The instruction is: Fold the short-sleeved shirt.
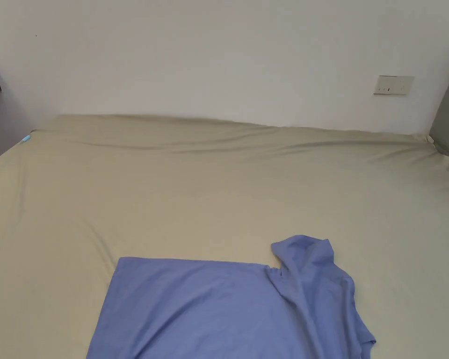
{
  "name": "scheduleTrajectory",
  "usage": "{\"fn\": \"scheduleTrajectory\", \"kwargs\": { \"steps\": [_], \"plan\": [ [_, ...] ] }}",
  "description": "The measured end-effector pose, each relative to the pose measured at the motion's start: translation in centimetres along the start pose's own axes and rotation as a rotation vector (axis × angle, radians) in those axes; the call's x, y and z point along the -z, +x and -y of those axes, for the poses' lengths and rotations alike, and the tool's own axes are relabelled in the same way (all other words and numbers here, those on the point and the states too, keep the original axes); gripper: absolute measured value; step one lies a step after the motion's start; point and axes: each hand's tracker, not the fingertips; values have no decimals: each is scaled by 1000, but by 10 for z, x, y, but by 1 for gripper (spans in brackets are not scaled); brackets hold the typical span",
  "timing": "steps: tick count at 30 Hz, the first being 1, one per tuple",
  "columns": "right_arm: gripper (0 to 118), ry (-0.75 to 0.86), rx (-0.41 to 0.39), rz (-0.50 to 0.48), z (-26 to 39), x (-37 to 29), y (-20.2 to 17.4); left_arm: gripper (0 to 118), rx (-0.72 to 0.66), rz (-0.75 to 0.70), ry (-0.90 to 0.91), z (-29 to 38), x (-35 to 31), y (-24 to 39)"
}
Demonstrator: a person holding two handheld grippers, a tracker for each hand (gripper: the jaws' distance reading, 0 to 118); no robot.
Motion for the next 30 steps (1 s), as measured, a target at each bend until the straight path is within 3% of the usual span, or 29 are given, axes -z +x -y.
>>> {"fn": "scheduleTrajectory", "kwargs": {
  "steps": [4,9,13,16,18,20,21,24,27,30],
  "plan": [
    [115,243,-92,18,-58,-36,-7,113,47,-1,237,-52,-43,20],
    [115,517,-191,-113,-130,-100,-50,113,82,51,531,-112,-103,57],
    [115,658,-281,-146,-171,-135,-82,113,131,39,722,-144,-143,92],
    [98,723,-323,-178,-186,-152,-103,110,167,-4,813,-157,-161,115],
    [57,747,-339,-191,-191,-159,-116,83,168,-19,879,-160,-173,129],
    [15,784,-340,-189,-191,-161,-125,36,205,-41,909,-163,-176,140],
    [2,809,-341,-189,-190,-162,-130,22,204,-30,908,-164,-176,144],
    [0,837,-365,-189,-186,-168,-145,1,208,-24,897,-168,-169,153],
    [0,830,-373,-185,-185,-165,-156,0,263,-113,880,-167,-157,164],
    [0,822,-388,-178,-186,-157,-160,0,228,-57,878,-168,-152,163]
  ]
}}
